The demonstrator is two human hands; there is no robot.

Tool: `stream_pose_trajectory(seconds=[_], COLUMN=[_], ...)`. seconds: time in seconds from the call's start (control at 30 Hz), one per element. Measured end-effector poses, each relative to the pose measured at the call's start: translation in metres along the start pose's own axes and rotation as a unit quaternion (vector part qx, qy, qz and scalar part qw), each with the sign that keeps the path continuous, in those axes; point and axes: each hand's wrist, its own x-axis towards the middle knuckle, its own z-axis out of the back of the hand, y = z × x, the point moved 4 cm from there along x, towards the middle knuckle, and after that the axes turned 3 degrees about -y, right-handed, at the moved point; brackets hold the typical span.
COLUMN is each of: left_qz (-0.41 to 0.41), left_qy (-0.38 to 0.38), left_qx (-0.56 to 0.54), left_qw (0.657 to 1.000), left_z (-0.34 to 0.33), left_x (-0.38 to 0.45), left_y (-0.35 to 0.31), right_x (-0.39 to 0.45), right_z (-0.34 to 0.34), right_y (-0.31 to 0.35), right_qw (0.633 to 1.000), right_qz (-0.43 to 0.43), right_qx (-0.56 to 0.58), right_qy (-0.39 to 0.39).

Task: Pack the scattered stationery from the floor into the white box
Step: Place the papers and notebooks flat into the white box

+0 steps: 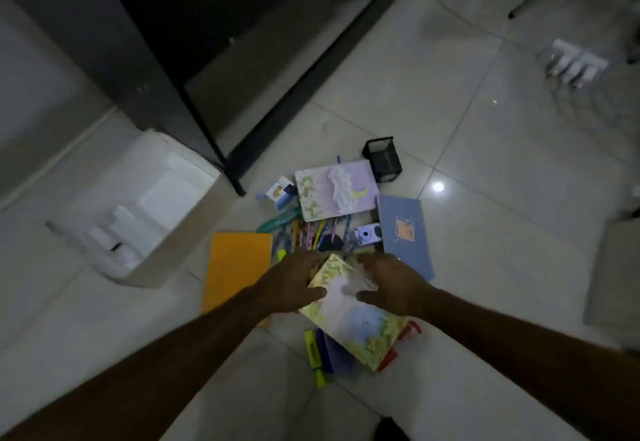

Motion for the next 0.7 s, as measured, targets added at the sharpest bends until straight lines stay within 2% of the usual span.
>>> stream_pose_trajectory(seconds=[0.07, 0.17, 0.3, 0.37, 0.43, 0.5, 0.6, 0.7], left_qz=[-0.069, -0.178, -0.272, -0.281, -0.277, -0.252, -0.198, -0.174], left_qy=[-0.029, -0.066, -0.131, -0.145, -0.115, -0.044, 0.048, 0.049], left_qx=[0.084, 0.209, 0.338, 0.362, 0.320, 0.253, 0.193, 0.149], left_qw=[0.994, 0.959, 0.892, 0.877, 0.899, 0.933, 0.960, 0.972], left_z=[-0.023, -0.047, -0.065, -0.065, -0.057, -0.044, -0.015, 0.031], left_x=[0.027, 0.064, 0.087, 0.092, 0.092, 0.092, 0.083, 0.062], left_y=[0.008, 0.015, 0.011, 0.004, -0.008, -0.018, -0.024, -0.021], right_x=[0.013, 0.031, 0.040, 0.040, 0.036, 0.034, 0.039, 0.046], right_z=[-0.024, -0.062, -0.085, -0.082, -0.074, -0.061, -0.033, 0.010], right_y=[-0.019, -0.042, -0.052, -0.054, -0.050, -0.044, -0.029, 0.001], right_qw=[0.999, 0.996, 0.991, 0.984, 0.979, 0.974, 0.972, 0.970], right_qz=[0.004, -0.009, 0.007, 0.004, 0.005, 0.026, 0.085, 0.130], right_qx=[-0.047, -0.071, 0.030, 0.095, 0.150, 0.180, 0.182, 0.166], right_qy=[-0.027, -0.059, -0.130, -0.148, -0.141, -0.137, -0.125, -0.118])
